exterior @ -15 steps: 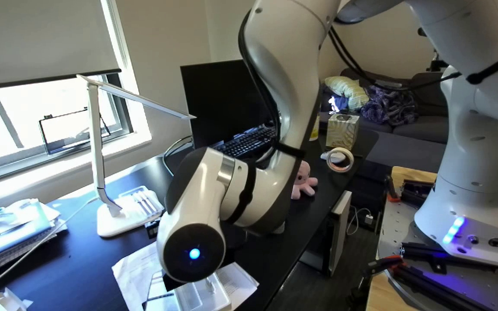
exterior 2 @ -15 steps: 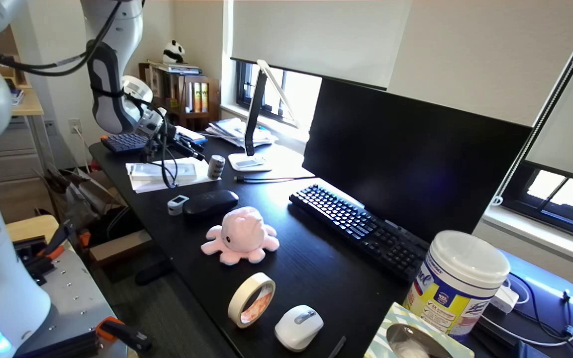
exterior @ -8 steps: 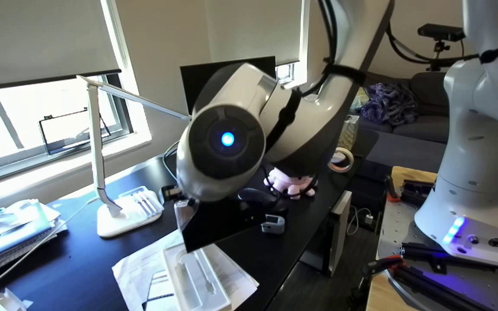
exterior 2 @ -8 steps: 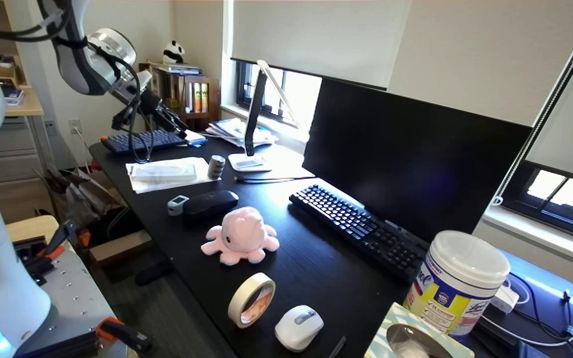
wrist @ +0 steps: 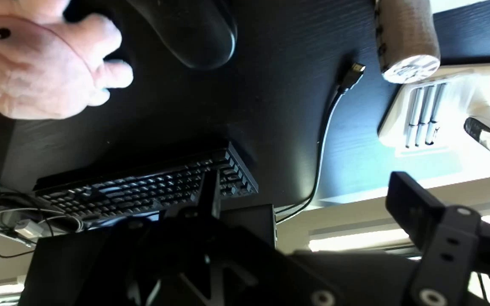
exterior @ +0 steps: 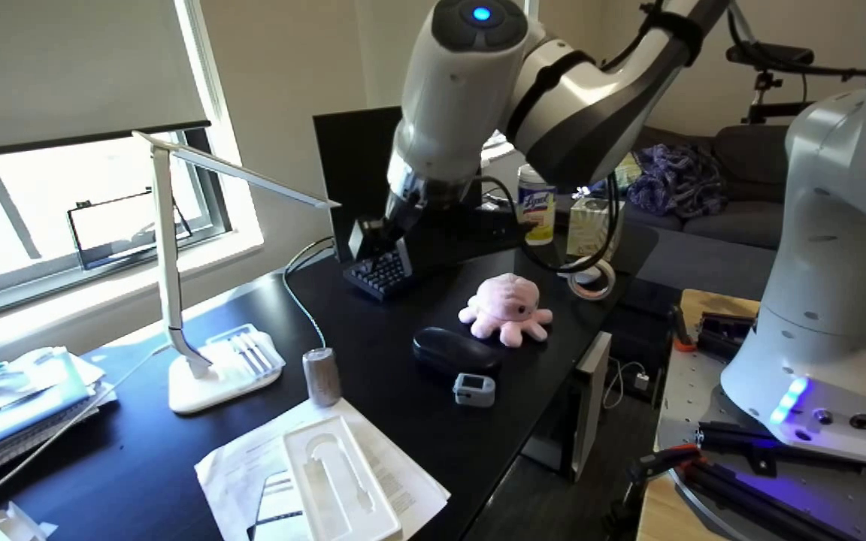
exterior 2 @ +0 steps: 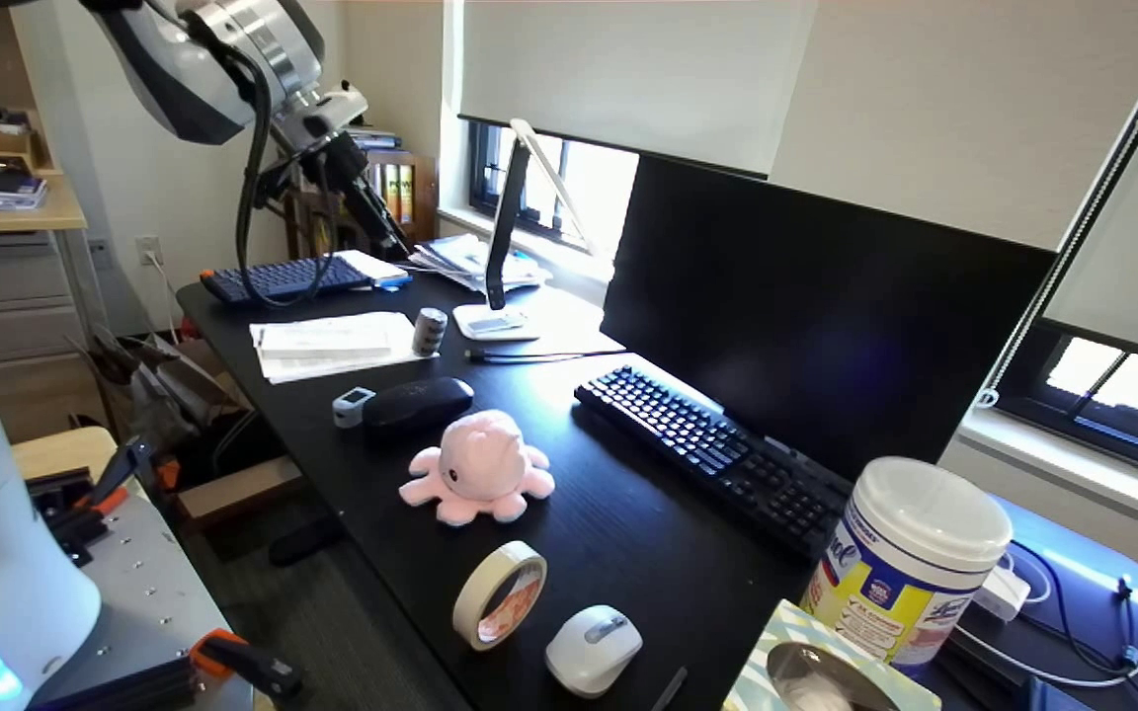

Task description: Move the brown thing to the right and put it upright

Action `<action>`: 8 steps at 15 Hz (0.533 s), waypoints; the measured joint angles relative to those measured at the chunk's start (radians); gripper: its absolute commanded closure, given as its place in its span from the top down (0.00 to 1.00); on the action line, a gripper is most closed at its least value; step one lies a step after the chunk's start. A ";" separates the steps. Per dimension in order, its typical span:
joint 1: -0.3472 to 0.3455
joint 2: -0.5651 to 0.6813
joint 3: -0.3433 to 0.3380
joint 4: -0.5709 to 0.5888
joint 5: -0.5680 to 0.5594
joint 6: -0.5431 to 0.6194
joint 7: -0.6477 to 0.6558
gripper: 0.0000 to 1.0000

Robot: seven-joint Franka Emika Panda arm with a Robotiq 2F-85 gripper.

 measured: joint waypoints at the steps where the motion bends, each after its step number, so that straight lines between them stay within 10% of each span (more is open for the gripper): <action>1: -0.010 -0.046 -0.028 -0.036 0.013 0.042 -0.070 1.00; 8: 0.105 -0.247 -0.299 -0.162 0.263 0.224 -0.572 1.00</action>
